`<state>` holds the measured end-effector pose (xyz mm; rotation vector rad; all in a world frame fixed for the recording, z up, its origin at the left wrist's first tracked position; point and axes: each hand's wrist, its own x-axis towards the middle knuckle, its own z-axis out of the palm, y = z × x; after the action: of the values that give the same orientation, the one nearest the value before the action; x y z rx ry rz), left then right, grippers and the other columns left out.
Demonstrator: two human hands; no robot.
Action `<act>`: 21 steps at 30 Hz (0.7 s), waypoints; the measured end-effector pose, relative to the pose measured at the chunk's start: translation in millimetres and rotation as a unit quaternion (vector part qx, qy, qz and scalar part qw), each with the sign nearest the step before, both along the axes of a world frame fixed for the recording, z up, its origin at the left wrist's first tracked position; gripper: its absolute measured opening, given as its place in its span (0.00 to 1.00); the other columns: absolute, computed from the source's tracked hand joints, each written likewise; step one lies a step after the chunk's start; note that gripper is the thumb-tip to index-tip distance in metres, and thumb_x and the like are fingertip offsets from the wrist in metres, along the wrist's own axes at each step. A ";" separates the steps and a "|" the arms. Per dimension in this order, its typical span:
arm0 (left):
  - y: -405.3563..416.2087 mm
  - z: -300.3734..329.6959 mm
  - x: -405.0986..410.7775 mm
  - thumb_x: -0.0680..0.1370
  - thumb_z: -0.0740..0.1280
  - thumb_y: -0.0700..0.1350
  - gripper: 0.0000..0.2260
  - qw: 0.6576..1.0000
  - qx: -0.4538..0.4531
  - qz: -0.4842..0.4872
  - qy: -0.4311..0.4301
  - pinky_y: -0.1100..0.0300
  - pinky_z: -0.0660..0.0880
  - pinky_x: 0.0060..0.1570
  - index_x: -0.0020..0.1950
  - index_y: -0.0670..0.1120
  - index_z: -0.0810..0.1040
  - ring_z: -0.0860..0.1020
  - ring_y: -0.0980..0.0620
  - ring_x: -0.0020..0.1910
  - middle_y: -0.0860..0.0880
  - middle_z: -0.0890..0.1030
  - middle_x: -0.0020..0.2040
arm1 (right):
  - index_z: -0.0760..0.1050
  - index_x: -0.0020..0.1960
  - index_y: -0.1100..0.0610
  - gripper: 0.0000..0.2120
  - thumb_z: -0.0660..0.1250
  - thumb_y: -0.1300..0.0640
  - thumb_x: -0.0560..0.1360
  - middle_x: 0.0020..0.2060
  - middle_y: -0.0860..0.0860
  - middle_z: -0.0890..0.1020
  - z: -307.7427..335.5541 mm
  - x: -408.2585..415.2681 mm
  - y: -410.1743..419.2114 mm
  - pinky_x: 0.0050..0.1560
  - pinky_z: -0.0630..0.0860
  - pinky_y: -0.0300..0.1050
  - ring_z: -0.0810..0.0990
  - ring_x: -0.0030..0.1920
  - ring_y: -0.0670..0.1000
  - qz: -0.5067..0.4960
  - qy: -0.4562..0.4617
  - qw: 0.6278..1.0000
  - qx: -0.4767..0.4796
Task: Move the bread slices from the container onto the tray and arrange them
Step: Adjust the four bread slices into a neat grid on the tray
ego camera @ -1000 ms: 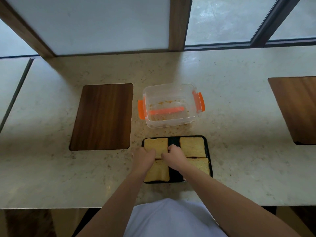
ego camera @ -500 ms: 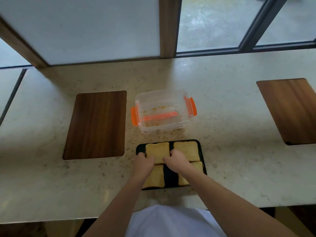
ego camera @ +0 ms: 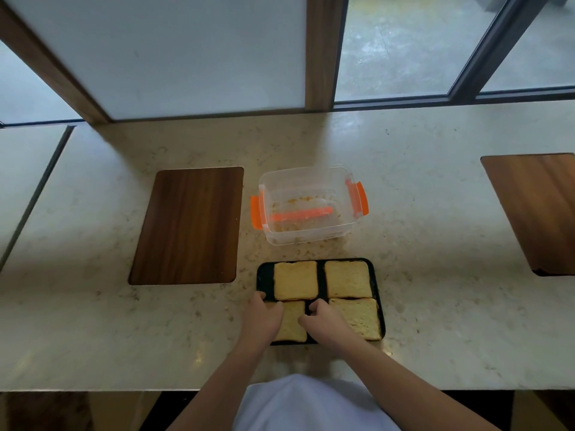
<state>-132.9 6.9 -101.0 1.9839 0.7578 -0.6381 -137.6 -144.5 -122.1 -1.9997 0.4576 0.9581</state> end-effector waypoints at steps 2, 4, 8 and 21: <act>-3.2 -0.8 -1.5 0.80 0.65 0.44 0.25 1.000 -0.002 -0.001 -0.004 0.62 0.66 0.37 0.76 0.43 0.65 0.71 0.60 0.43 0.48 0.72 0.60 | 0.67 0.72 0.57 0.28 0.65 0.49 0.75 0.56 0.54 0.81 0.7 0.1 0.1 0.33 0.69 0.39 0.78 0.43 0.47 0.006 0.000 1.000 0.003; -6.9 -0.7 -1.0 0.80 0.65 0.45 0.24 1.000 0.000 -0.005 -0.004 0.63 0.66 0.35 0.75 0.43 0.66 0.70 0.62 0.41 0.51 0.72 0.55 | 0.69 0.68 0.57 0.24 0.66 0.49 0.74 0.52 0.54 0.81 1.9 -0.8 -0.2 0.36 0.73 0.43 0.80 0.44 0.50 0.009 -0.001 1.000 -0.001; -16.6 5.1 0.5 0.78 0.66 0.46 0.22 1.000 0.002 -0.029 0.005 0.54 0.76 0.47 0.71 0.44 0.69 0.78 0.50 0.50 0.45 0.76 0.59 | 0.71 0.55 0.54 0.15 0.66 0.49 0.72 0.47 0.54 0.80 4.5 -0.2 -5.8 0.39 0.75 0.49 0.80 0.45 0.54 0.028 -0.008 0.999 -0.027; -15.4 0.0 10.8 0.79 0.65 0.47 0.23 0.999 -0.017 -0.024 0.015 0.52 0.75 0.52 0.73 0.44 0.66 0.76 0.45 0.58 0.42 0.71 0.67 | 0.71 0.65 0.60 0.21 0.65 0.51 0.76 0.46 0.54 0.82 9.1 22.2 -19.5 0.34 0.72 0.43 0.78 0.39 0.50 0.000 -0.033 0.999 -0.043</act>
<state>-122.1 -8.6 -101.0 1.9709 0.7146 -0.7073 -115.4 -164.0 -113.0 -2.1017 0.4707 0.8832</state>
